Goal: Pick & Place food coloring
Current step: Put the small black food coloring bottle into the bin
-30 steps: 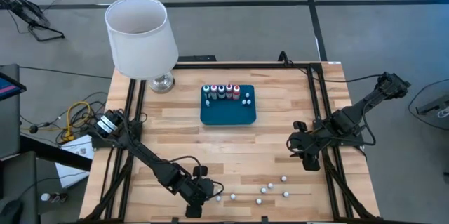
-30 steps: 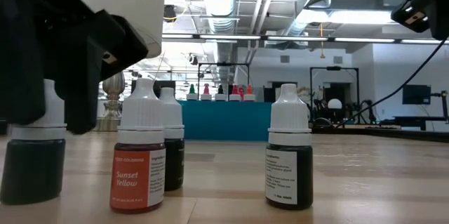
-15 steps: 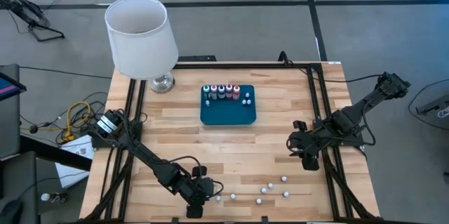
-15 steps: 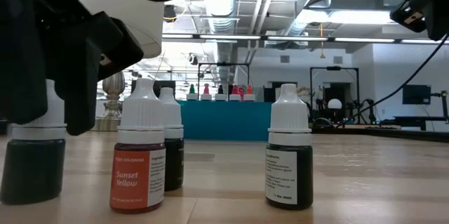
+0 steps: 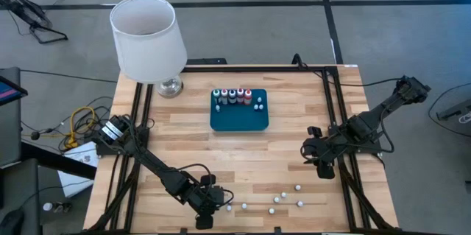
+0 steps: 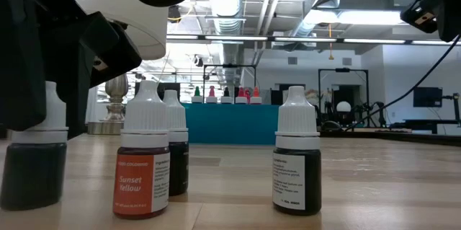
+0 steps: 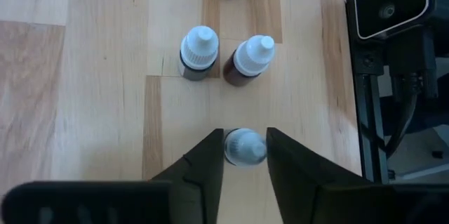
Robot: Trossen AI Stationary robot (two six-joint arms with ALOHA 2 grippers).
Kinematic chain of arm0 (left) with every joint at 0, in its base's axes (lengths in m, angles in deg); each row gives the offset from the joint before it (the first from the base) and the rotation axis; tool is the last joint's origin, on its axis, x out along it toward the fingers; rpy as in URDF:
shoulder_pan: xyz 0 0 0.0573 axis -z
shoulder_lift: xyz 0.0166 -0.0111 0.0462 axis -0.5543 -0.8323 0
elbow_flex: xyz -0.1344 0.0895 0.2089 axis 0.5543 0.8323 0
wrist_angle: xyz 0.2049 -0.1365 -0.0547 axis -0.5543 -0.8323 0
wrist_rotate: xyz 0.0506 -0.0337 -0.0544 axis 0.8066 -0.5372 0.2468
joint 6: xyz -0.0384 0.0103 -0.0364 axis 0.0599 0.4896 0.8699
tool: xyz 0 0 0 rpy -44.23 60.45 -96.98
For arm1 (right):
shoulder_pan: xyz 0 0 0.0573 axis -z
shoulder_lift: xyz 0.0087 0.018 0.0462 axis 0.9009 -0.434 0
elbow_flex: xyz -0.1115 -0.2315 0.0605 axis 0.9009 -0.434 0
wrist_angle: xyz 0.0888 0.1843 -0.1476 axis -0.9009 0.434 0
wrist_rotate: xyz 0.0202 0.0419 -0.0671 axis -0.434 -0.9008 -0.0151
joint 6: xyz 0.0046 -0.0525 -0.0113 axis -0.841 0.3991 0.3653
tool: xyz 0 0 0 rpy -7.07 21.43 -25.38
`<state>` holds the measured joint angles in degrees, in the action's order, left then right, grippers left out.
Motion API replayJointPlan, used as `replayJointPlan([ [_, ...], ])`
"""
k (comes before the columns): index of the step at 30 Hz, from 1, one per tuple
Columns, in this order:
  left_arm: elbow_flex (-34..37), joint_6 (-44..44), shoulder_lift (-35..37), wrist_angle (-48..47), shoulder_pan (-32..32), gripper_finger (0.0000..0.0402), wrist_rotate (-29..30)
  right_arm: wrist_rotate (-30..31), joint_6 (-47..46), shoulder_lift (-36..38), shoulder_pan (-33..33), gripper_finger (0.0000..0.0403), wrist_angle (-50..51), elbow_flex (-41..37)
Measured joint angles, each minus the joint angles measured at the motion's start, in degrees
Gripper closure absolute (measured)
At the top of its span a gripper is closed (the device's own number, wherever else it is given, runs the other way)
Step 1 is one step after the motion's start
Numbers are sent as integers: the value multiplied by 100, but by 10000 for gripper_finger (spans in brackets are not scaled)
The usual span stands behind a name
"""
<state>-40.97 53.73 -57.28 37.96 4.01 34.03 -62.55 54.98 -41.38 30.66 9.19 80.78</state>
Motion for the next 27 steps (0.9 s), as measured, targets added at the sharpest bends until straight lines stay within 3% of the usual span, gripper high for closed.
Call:
replayJointPlan([
  [6,0,-4,0,7,0,340,-93,2,1,0,-1,282,0,0],
  [13,0,38,0,4,0,335,-76,34,1,0,-1,282,0,0],
  [20,0,426,217,-393,-111,342,381,44,1,0,1,282,0,0],
  [27,0,535,914,-1353,-403,341,1058,44,1,0,-1,282,1,0],
])
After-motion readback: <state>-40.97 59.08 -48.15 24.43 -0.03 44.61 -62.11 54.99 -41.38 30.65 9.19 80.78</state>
